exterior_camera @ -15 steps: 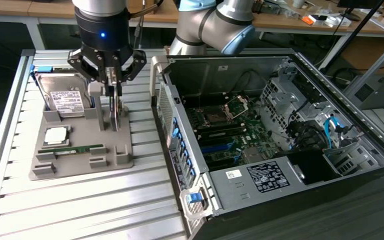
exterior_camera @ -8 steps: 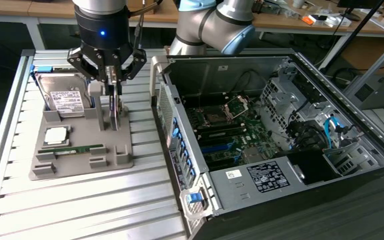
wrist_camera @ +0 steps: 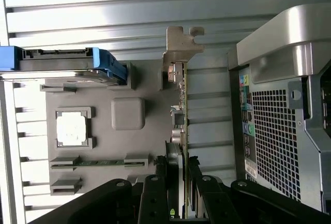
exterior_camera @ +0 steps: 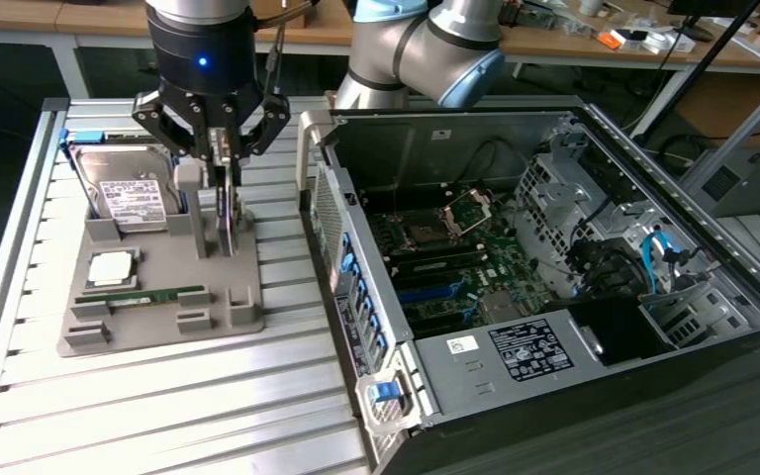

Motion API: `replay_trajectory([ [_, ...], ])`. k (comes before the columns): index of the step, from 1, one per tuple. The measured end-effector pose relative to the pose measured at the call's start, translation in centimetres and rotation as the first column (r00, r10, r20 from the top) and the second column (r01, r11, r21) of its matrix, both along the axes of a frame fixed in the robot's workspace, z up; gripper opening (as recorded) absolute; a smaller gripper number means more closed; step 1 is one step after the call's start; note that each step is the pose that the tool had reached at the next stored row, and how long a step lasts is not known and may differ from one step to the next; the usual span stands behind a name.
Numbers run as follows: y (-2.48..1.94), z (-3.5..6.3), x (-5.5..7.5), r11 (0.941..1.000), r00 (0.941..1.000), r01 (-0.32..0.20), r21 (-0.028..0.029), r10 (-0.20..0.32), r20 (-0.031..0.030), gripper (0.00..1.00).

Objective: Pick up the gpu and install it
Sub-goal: 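Pick up the gpu and move the gpu toward the slot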

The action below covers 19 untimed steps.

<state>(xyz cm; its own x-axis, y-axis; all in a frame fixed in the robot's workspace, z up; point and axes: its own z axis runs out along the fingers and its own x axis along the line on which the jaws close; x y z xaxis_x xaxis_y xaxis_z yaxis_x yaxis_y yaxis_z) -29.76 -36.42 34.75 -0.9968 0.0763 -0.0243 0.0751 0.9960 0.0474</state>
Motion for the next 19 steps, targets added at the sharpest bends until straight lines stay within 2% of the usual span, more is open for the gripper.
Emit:
replay_trajectory([
  [19, 0.00, 0.69, 0.00, 1.0000, 1.0000, 0.000, -0.0001, 0.000, 0.0000, 0.27],
])
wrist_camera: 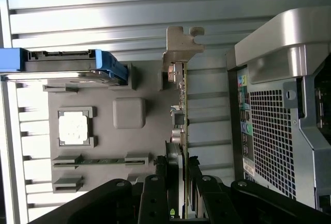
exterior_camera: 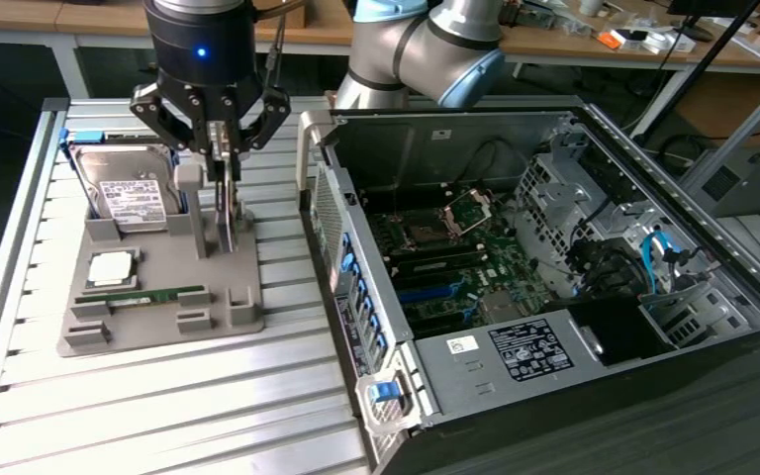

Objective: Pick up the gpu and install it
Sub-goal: 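Pick up the gpu and move the gpu toward the slot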

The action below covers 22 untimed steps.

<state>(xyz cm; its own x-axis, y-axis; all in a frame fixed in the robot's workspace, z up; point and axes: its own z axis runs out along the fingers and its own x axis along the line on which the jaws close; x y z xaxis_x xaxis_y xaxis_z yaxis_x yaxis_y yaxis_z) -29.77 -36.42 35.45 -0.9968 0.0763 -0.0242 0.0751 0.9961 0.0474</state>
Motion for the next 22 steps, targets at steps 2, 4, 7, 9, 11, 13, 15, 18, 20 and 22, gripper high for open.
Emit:
replay_trajectory([
  [2, 0.00, 0.07, 0.00, 1.0000, 1.0000, 0.000, 0.0000, 0.000, 0.0000, 0.27],
  [4, 0.00, 0.15, 0.00, 1.0000, 1.0000, 0.000, 0.0000, 0.000, 0.0000, 0.27],
  [7, 0.00, 0.25, 0.00, 1.0000, 1.0000, 0.000, 0.0000, 0.000, 0.0000, 0.27],
  [9, 0.00, 0.33, 0.00, 1.0000, 1.0000, 0.000, 0.0001, 0.000, 0.0000, 0.27],
  [11, 0.00, 0.40, 0.00, 1.0000, 1.0000, 0.000, 0.0000, 0.000, 0.0000, 0.27],
  [13, 0.00, 0.53, 0.00, 1.0000, 1.0000, 0.000, 0.0000, 0.000, 0.0000, 0.27],
  [15, 0.00, 0.61, 0.00, 1.0000, 1.0000, 0.000, 0.0001, 0.000, 0.0000, 0.27],
  [18, 0.00, 0.74, 0.00, 1.0000, 1.0000, 0.000, 0.0000, 0.000, 0.0000, 0.27],
  [20, 0.00, 0.81, 0.00, 1.0000, 1.0000, 0.000, 0.0001, 0.000, 0.0001, 0.27],
  [22, 0.00, 0.87, 0.00, 1.0000, 1.0000, 0.000, 0.0001, 0.000, 0.0001, 0.27],
])
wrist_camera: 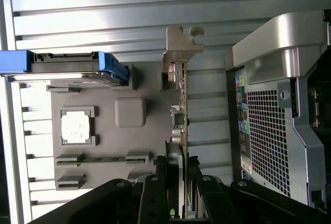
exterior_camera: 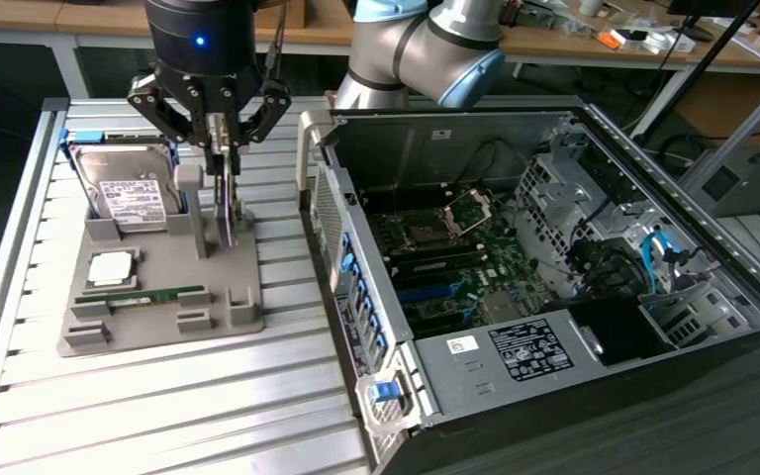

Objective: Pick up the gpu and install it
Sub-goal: 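Pick up the gpu and move the gpu toward the slot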

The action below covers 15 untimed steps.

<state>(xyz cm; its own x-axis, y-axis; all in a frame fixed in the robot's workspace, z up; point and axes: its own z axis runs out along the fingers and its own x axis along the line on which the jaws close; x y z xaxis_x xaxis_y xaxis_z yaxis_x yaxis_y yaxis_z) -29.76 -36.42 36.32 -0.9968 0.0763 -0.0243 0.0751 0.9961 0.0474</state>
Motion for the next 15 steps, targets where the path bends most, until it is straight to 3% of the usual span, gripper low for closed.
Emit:
replay_trajectory([
  [15, 0.00, 0.54, 0.00, 1.0000, 1.0000, 0.000, 0.0000, 0.000, -0.0001, 0.27],
])
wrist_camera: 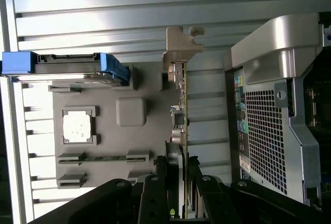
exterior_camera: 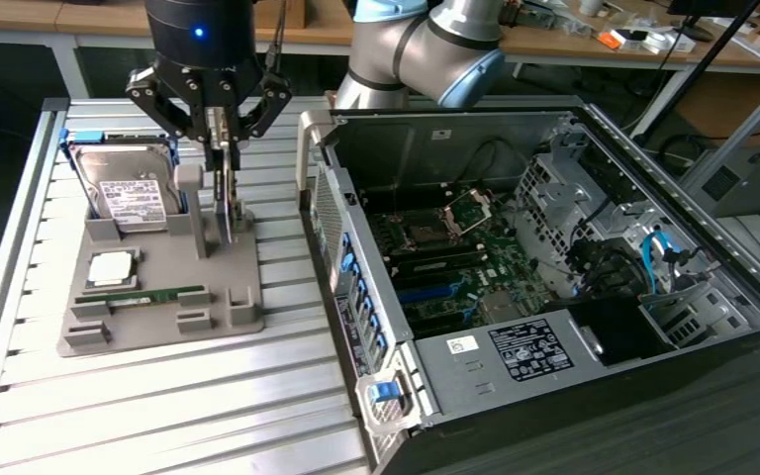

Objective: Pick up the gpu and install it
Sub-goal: 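Pick up the gpu and move the gpu toward the slot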

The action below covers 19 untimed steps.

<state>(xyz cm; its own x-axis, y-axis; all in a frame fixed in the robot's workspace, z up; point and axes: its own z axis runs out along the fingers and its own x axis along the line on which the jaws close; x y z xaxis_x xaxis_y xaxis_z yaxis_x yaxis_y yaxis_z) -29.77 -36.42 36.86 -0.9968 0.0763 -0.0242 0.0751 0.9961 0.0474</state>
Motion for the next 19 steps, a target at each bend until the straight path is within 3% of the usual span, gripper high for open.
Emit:
replay_trajectory([
  [19, 0.00, 0.75, 0.00, 1.0000, 1.0000, 0.000, 0.0000, 0.000, 0.0000, 0.27],
])
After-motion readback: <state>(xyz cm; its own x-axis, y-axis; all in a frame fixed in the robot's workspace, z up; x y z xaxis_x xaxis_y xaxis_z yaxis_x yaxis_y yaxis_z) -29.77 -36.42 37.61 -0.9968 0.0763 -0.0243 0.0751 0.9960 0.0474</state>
